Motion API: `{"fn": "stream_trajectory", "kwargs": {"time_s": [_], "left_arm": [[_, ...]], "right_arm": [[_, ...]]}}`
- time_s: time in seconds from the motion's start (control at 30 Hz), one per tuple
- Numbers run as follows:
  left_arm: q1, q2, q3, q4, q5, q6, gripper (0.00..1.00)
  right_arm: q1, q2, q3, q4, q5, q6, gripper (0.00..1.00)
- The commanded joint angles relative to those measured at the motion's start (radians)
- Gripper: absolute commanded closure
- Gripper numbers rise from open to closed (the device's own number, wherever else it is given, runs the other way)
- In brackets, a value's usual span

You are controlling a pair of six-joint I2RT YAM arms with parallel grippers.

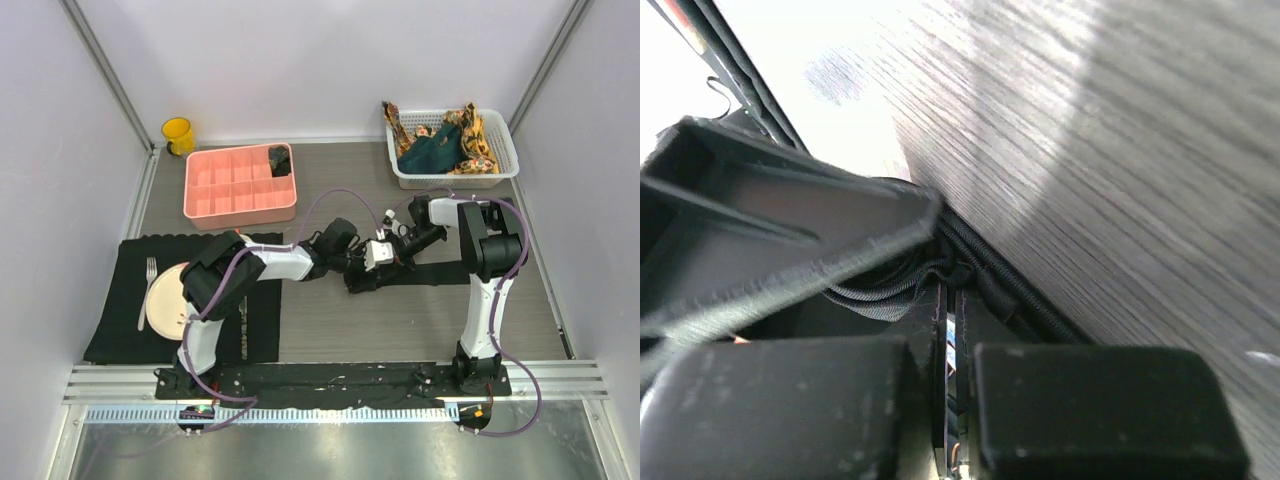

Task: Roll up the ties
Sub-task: Roll the tie at the center of the board.

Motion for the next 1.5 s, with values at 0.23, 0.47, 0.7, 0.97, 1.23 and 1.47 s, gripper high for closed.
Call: {"fn": "stream_trajectory", "kwargs": {"time_s": [0.23,0.47,0.7,0.97,1.23,1.47], "left_arm": [[0.005,-0.031,-0.029,-0.19,0.006,0.036,0.87],[0.028,-0.078,-0.104,-0.243,0.039,0.078,0.92],[0.029,-0.116,-0.066,-0.211,-0.027,0.003,0.9],[0.028,-0.092,-0.006,-0.329,-0.104,0.013,0.85],[0.017,-0.032,-0.026,-0.391,-0.167,0.061,0.79],[0.016,-0.02,-0.024,-0.378,-0.165,0.038,0.77]], "right_arm": [[0.004,-0.048,0.019,0.004,-0.001,-0.022,0.85],[-0.032,-0.102,0.035,-0.073,0.083,-0.083,0.75],[-0.029,0.013,0.032,-0.062,0.232,-0.111,0.82],[-0.029,0.047,0.073,-0.063,0.288,-0.108,0.83],[-0.019,-0.08,0.118,-0.096,-0.026,-0.07,0.68],[0.076,-0.157,0.035,0.009,-0.18,0.111,0.63]]}}
